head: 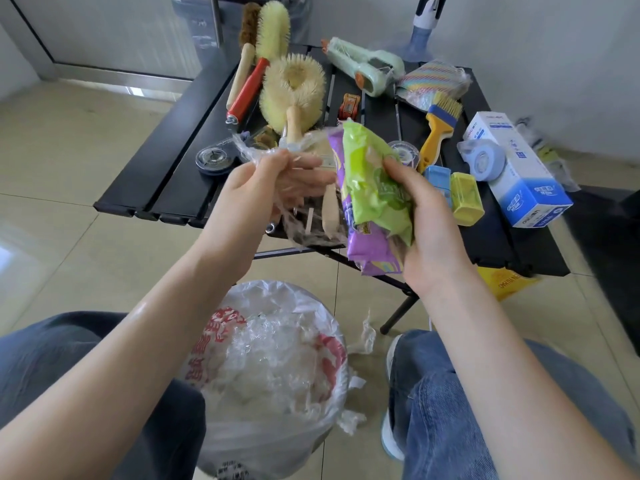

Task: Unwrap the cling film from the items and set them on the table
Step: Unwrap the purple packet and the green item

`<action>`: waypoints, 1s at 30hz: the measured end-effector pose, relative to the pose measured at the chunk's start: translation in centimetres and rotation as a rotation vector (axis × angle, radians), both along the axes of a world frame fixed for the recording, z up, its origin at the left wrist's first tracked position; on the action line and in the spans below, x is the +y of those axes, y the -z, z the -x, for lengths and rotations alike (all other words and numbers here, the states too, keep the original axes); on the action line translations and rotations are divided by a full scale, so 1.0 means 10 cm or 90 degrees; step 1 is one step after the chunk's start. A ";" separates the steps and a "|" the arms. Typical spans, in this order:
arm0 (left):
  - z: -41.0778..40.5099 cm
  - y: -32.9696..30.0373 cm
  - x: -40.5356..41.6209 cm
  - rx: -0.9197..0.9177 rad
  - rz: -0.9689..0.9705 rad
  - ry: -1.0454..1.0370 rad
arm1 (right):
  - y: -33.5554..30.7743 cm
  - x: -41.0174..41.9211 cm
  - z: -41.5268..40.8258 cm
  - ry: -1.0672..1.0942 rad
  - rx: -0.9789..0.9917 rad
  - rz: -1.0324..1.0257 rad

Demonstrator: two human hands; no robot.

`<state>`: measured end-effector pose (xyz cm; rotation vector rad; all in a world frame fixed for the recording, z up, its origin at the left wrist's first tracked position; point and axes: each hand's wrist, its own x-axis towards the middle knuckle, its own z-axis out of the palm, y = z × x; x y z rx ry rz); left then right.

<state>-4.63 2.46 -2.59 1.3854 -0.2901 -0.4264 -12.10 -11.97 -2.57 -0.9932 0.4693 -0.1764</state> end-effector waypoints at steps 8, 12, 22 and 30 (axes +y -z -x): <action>0.02 -0.01 -0.02 0.103 0.149 0.090 | 0.07 0.05 -0.06 -0.020 0.019 0.055; 0.02 -0.02 -0.01 0.078 0.156 0.117 | 0.08 0.04 -0.09 0.001 0.030 0.108; -0.02 -0.07 0.02 0.030 0.136 0.114 | 0.01 -0.05 0.00 -0.175 -0.020 0.040; 0.01 -0.04 0.03 -0.033 0.018 0.028 | 0.10 0.00 -0.01 -0.219 -0.005 0.208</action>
